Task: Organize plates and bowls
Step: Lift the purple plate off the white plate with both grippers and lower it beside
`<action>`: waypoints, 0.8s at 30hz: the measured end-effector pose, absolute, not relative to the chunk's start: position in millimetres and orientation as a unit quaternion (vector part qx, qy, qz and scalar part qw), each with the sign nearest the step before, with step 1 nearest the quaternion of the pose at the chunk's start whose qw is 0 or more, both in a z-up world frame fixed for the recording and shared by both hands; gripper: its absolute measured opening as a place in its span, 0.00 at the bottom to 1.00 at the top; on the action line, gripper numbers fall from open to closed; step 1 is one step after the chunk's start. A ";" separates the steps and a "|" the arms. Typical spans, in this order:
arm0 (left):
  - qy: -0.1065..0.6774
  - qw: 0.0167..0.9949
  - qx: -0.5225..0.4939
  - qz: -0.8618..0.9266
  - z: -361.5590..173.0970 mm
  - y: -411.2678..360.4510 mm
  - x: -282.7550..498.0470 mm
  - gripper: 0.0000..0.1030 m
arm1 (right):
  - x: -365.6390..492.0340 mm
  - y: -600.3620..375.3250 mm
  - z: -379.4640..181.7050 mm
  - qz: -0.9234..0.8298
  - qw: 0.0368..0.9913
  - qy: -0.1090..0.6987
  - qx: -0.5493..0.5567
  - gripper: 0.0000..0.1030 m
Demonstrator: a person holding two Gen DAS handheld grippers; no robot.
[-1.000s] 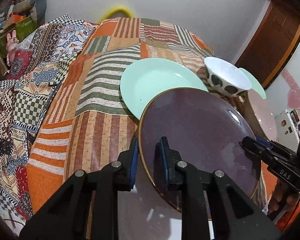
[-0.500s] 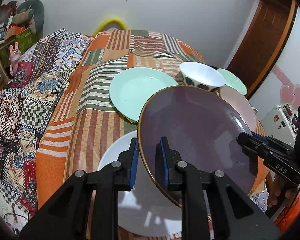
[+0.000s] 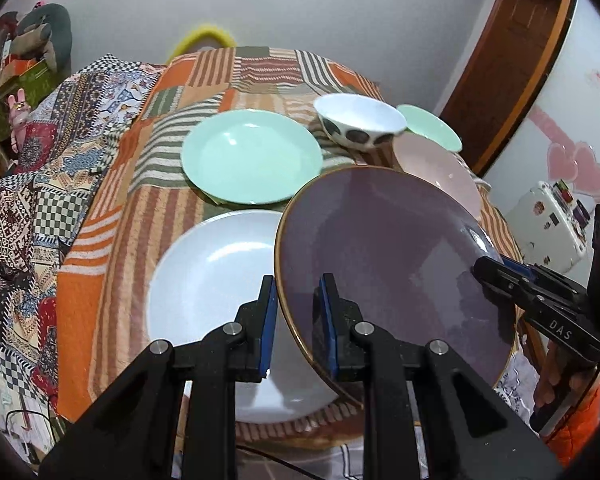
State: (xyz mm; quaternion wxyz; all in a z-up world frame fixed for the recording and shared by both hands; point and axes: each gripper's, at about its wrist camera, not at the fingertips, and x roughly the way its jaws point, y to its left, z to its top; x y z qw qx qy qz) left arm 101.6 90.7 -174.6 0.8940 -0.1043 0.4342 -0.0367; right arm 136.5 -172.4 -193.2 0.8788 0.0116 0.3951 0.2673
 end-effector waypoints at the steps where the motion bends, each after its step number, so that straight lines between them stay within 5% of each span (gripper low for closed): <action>1: 0.437 0.893 -0.102 -0.040 -176.1 85.8 101.1 0.20 | 135.8 -175.4 -194.8 0.264 0.879 0.398 0.013 0.24; 24: 0.493 0.863 -0.063 -0.090 -216.2 10.0 138.4 0.20 | 132.1 -248.0 -236.4 0.196 0.872 0.447 0.049 0.24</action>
